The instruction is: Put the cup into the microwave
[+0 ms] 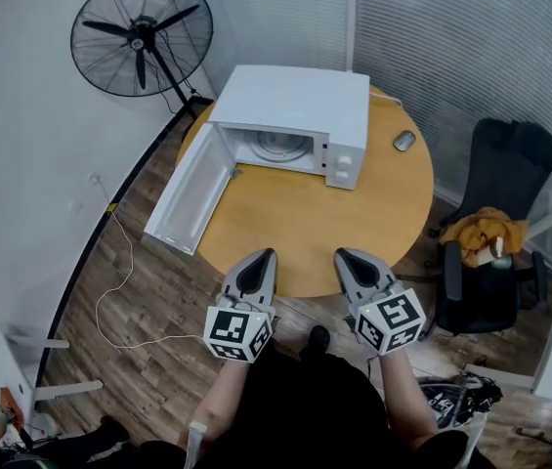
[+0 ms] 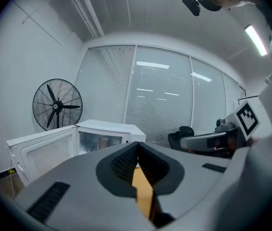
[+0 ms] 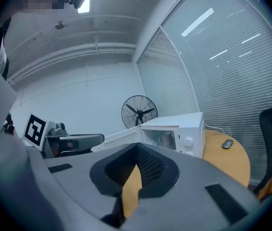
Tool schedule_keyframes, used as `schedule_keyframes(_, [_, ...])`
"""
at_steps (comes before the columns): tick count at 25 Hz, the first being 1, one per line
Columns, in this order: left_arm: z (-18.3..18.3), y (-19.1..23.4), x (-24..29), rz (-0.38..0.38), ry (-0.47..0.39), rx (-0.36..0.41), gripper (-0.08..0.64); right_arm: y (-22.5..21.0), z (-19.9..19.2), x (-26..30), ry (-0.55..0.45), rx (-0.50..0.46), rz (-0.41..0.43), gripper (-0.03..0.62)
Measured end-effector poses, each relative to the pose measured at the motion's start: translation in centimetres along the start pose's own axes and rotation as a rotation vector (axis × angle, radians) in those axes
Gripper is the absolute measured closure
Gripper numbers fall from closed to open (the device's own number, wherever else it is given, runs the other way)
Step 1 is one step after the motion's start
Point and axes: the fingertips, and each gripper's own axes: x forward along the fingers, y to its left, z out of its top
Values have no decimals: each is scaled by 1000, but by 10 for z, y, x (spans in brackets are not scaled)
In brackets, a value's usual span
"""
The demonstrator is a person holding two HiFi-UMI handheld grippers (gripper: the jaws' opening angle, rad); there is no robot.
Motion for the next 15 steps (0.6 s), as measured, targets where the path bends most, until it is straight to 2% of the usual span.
schedule_keyframes(6, [3,9,-17,-1,6,29,563,18,-4,11,15,-6,32,583])
schedule_keyframes(15, [-9,28,-19,-2,21,9,563,33,-9,24,43,-65,54,583])
